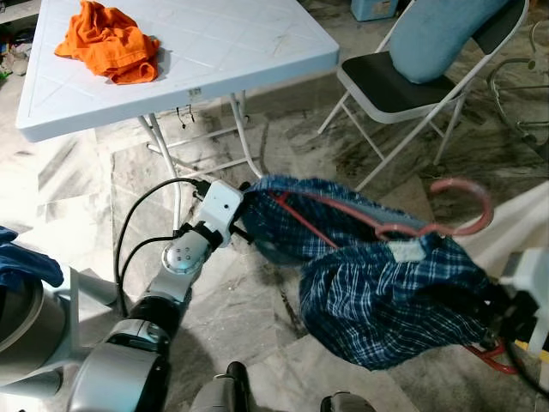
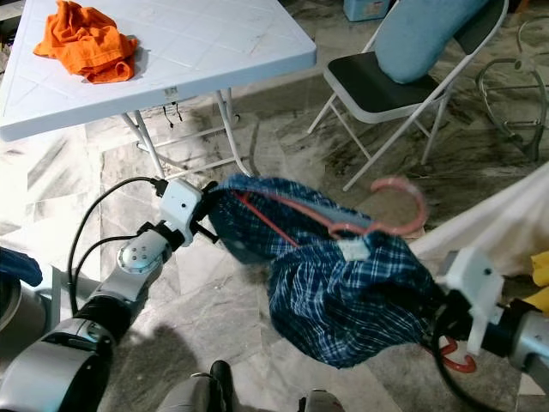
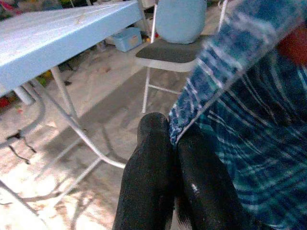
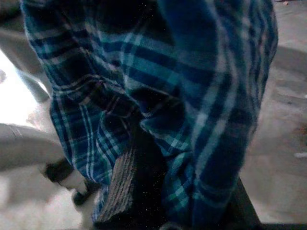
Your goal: Hang hanger
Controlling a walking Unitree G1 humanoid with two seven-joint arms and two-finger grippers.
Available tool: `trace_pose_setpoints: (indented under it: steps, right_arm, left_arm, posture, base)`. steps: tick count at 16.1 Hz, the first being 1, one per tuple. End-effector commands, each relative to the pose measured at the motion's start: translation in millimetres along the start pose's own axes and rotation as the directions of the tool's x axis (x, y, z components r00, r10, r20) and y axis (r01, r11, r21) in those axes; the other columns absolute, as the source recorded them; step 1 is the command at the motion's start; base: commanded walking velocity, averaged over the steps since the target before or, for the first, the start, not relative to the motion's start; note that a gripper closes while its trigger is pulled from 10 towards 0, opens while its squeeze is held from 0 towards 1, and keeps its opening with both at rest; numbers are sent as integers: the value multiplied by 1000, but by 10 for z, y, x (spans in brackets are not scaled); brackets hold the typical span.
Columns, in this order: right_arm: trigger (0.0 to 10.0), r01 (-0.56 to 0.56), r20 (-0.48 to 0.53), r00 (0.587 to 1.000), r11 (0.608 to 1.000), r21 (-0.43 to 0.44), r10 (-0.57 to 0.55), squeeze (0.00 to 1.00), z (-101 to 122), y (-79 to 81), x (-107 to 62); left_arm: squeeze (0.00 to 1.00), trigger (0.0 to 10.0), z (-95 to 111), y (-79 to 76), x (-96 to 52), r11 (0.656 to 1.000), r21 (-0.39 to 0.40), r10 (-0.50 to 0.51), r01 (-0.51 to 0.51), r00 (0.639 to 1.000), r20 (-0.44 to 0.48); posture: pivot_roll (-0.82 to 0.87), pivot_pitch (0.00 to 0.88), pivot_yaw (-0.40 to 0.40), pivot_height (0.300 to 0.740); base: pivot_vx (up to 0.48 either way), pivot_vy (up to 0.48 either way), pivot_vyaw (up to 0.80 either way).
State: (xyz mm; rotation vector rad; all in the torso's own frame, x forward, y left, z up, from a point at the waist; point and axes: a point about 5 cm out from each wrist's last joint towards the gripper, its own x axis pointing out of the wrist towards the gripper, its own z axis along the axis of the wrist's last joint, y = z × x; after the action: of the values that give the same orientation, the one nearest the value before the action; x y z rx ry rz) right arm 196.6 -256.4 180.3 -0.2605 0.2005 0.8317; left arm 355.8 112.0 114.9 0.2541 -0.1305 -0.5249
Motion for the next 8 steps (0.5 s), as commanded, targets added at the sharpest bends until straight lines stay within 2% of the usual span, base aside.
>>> trace_pose_setpoints:
  steps: [1, 2, 4, 8]
  right_arm:
    - [10000, -29, 108, 994, 1000, -8, 29, 0, 198, 33, -36]
    - [10000, -39, 105, 994, 999, -3, 39, 0, 198, 49, -36]
    - [10000, -57, -29, 998, 998, -26, 56, 0, 29, 103, -41]
    - [10000, -88, -200, 977, 993, -84, 70, 0, -141, 103, -107]
  left_arm:
    - [0, 0, -171, -12, -86, 998, -67, -1, -4, 997, -81]
    - [0, 0, -176, -10, -88, 997, -79, 4, -11, 997, -82]
    - [0, 0, -80, 176, -73, 985, -99, 141, -145, 989, -39]
    - [0, 0, 28, 420, -56, 950, -165, 265, -264, 964, -21]
  posture:
    - [-230, 204, 85, 740]
    - [-229, 203, 85, 740]
    - [-226, 204, 87, 740]
    - [-226, 205, 90, 740]
  base:
    - [0, 0, 0]
    - [0, 0, 0]
    - [0, 0, 0]
    - [0, 0, 0]
